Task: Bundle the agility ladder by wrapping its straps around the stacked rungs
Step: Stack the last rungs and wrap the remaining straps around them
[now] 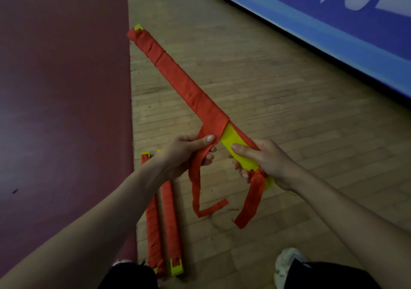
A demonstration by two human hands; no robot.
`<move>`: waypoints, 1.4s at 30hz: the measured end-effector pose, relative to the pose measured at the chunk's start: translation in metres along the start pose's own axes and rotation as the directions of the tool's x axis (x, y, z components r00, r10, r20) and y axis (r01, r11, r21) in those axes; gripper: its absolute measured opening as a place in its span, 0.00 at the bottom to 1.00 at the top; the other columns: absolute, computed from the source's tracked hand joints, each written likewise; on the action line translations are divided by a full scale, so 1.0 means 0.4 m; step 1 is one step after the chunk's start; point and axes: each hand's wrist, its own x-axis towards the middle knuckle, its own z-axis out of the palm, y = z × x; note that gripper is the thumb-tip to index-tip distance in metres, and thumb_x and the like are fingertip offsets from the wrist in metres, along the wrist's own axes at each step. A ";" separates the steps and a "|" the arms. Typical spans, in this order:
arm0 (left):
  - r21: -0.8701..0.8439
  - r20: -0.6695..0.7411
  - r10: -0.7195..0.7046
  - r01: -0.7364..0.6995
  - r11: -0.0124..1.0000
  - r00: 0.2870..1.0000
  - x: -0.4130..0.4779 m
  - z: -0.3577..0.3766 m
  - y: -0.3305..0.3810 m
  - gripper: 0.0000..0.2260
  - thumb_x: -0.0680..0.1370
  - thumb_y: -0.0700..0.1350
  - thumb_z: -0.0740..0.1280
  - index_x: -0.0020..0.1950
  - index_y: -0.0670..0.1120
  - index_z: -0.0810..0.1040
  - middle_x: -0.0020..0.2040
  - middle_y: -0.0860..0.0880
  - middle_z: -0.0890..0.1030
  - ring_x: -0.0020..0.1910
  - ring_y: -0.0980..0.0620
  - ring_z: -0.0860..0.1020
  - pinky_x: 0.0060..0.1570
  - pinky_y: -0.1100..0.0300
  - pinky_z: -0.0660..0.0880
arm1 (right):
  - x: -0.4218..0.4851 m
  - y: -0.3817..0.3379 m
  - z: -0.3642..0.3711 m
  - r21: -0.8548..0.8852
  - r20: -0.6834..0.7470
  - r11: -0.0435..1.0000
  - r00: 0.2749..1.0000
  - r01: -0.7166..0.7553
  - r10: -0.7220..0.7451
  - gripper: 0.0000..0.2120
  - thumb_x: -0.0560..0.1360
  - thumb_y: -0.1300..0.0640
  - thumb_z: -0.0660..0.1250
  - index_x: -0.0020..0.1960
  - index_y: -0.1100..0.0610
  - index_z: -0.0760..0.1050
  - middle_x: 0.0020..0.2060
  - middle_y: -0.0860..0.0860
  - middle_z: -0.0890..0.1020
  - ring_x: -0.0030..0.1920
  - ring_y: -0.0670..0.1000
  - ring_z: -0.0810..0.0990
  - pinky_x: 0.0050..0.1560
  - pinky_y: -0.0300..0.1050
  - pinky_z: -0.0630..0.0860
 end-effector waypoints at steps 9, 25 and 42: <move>0.023 0.168 0.164 -0.171 0.985 0.972 -0.018 0.000 -0.002 0.04 0.74 0.41 0.69 0.47 0.44 0.75 0.30 0.50 0.77 0.24 0.56 0.75 0.30 0.64 0.76 | -0.022 -0.008 -0.010 0.168 0.321 0.964 0.936 -0.204 0.142 0.13 0.69 0.56 0.73 0.44 0.59 0.69 0.25 0.50 0.72 0.18 0.44 0.67 0.20 0.35 0.68; 0.156 -0.046 0.212 -0.202 0.967 0.976 -0.009 0.011 0.007 0.03 0.73 0.40 0.71 0.46 0.42 0.80 0.34 0.48 0.82 0.22 0.57 0.73 0.25 0.67 0.73 | 0.020 0.011 -0.021 -0.561 0.064 0.822 0.995 0.100 -0.078 0.17 0.75 0.44 0.67 0.63 0.44 0.73 0.45 0.46 0.82 0.45 0.46 0.81 0.51 0.49 0.79; 0.124 -0.015 0.182 -0.179 0.976 0.983 -0.004 0.039 0.000 0.10 0.81 0.44 0.62 0.46 0.40 0.78 0.31 0.54 0.81 0.21 0.60 0.64 0.21 0.69 0.58 | 0.028 0.006 0.010 -0.090 -0.100 0.996 0.994 0.023 -0.032 0.17 0.78 0.47 0.63 0.45 0.61 0.78 0.31 0.53 0.79 0.27 0.51 0.76 0.27 0.42 0.72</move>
